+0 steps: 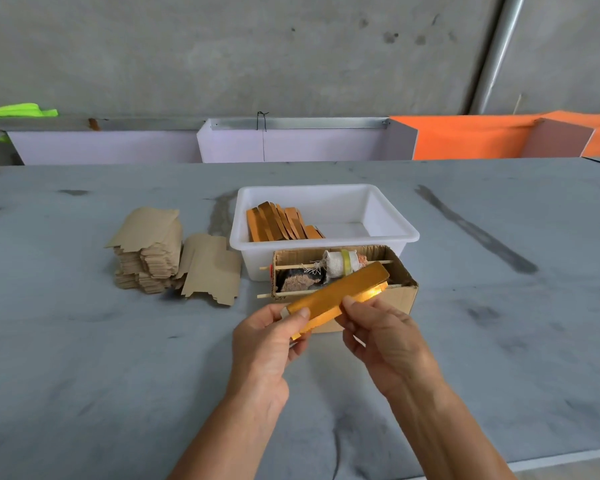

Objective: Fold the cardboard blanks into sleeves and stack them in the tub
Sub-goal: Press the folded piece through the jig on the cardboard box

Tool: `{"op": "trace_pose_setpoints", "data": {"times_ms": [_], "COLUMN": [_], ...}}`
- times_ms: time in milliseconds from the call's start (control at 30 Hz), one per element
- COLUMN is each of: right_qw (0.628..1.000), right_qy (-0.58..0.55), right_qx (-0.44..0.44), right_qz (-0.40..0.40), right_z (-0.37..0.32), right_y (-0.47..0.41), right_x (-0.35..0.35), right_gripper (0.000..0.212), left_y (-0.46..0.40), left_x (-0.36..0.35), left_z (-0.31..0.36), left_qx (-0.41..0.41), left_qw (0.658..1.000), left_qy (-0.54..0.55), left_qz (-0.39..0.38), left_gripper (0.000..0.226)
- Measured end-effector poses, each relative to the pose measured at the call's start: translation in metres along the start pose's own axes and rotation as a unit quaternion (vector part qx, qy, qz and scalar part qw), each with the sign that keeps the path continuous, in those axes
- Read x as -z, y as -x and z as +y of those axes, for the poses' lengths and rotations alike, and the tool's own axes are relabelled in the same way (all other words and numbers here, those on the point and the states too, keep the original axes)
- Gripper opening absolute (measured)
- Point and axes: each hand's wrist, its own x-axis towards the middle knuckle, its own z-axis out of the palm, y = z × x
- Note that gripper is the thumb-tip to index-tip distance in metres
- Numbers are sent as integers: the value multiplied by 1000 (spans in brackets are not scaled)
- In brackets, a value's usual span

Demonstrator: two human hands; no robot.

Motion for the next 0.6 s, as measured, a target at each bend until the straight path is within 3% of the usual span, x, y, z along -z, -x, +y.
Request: {"op": "trace_pose_setpoints", "data": {"times_ms": [200, 333, 600], "right_qw": [1000, 998, 959], "right_qy": [11, 55, 251], "right_qx": [-3, 22, 124], "right_qz": [-6, 0, 31], "right_z": [-4, -16, -50], "right_y": [-4, -8, -44], "right_x": [-9, -17, -60], "right_gripper": [15, 3, 16], "left_y": [5, -2, -40], "left_x": [-4, -7, -22], "left_z": [2, 11, 45], "left_qx": [-18, -57, -142], "left_qw": [998, 996, 983], "left_qy": [-54, -68, -111], "left_qz": [-35, -1, 29], "left_gripper": [8, 9, 19]}}
